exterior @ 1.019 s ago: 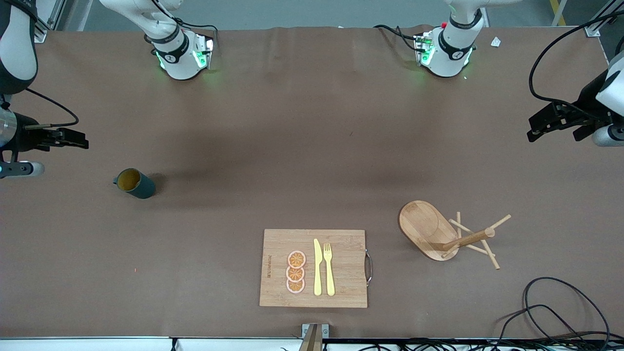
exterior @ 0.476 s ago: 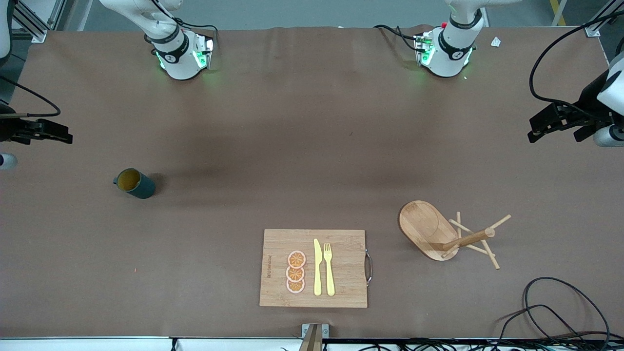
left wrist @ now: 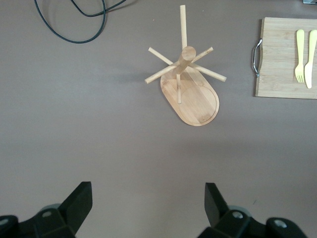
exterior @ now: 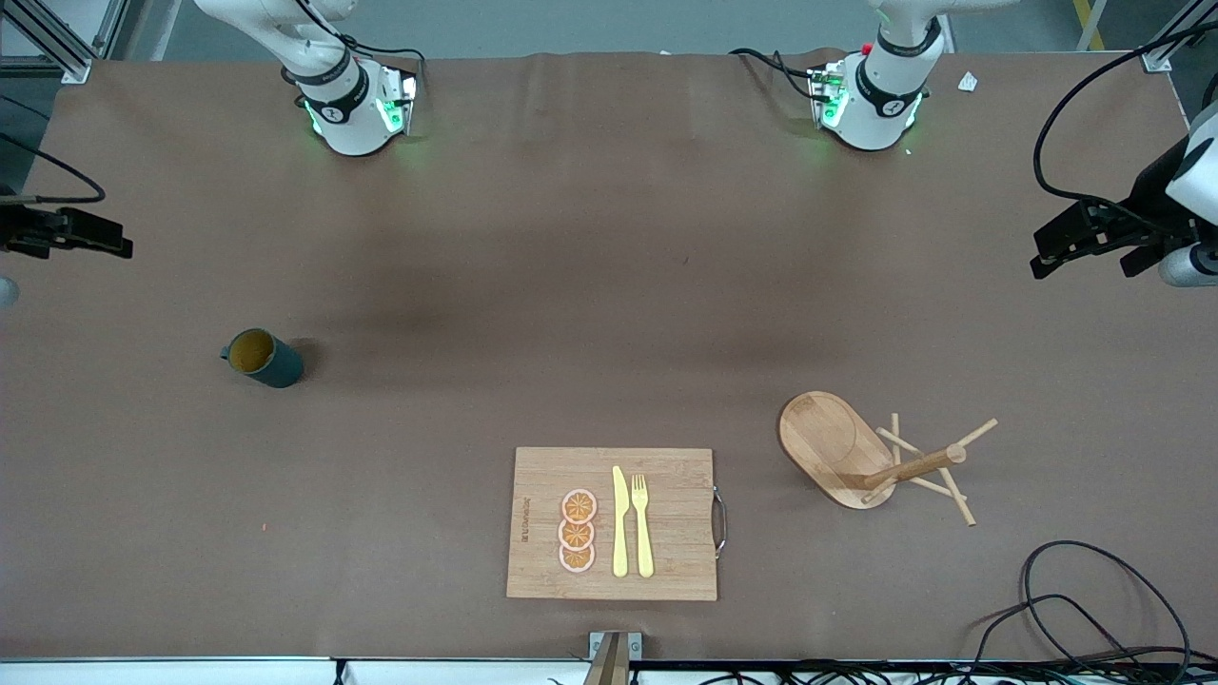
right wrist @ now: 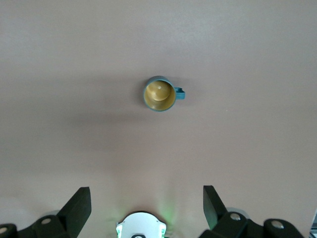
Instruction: Transfer cup from left to right arm and place
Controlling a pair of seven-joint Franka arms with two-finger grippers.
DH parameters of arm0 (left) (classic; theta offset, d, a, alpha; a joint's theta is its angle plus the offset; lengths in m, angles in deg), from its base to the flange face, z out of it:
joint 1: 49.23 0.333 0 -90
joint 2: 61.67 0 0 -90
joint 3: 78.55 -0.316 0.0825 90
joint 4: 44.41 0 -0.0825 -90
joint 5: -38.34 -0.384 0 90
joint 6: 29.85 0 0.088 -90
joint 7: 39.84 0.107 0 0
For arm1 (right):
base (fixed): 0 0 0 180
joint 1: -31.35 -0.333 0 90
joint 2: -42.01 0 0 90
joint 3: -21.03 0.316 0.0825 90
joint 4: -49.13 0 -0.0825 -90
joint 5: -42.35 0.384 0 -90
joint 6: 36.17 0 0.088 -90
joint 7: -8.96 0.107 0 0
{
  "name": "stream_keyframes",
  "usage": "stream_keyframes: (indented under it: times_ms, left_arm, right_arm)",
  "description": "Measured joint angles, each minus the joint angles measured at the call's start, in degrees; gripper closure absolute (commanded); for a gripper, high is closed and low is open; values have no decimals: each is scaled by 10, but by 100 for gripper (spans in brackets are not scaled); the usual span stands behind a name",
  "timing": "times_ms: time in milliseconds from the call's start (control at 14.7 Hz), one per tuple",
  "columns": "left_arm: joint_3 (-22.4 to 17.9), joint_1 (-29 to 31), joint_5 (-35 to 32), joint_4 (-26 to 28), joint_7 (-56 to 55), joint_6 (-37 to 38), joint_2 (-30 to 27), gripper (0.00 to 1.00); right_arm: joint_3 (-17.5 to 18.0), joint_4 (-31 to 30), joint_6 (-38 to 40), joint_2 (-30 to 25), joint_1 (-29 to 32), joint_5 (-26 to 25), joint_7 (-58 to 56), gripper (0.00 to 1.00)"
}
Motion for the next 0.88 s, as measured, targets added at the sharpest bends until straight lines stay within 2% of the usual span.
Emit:
stream_keyframes:
  times_ms: [883]
  left_arm:
    - [-1,0,0,0,0,-2,0,0]
  right_arm:
    - [0,-18,5,-84,0,7,37,0]
